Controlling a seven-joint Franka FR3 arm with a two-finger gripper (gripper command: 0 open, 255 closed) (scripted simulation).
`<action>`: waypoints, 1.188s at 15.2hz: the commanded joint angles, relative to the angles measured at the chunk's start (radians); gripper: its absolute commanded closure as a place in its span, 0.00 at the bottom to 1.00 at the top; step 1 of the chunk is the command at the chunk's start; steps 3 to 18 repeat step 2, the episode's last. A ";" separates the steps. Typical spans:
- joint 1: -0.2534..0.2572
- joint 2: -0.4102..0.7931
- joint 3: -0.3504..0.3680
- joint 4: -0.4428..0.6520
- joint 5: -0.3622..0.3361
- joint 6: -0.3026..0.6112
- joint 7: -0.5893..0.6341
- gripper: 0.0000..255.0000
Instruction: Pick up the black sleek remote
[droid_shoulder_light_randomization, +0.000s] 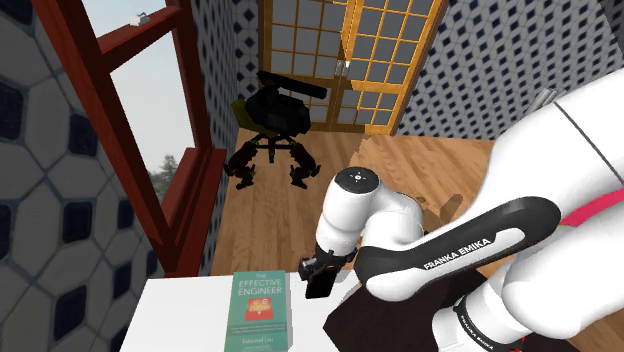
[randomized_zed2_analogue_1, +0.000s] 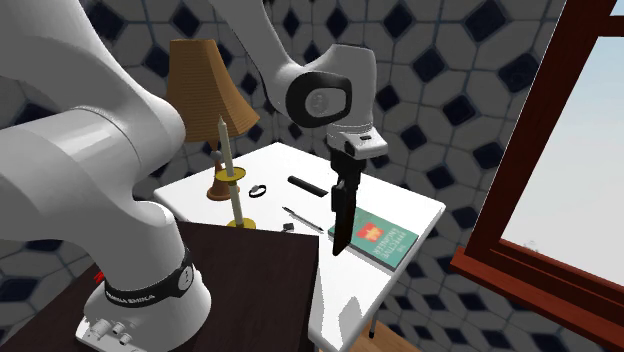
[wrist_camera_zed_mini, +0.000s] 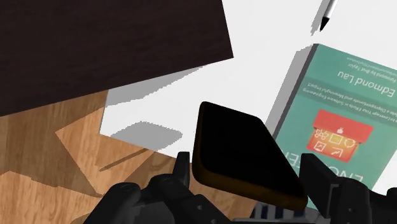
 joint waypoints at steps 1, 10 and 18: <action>0.014 -0.026 -0.011 0.003 0.027 -0.026 -0.020 1.00; 0.015 -0.026 -0.011 0.003 0.027 -0.026 -0.020 1.00; 0.015 -0.026 -0.011 0.003 0.027 -0.026 -0.020 1.00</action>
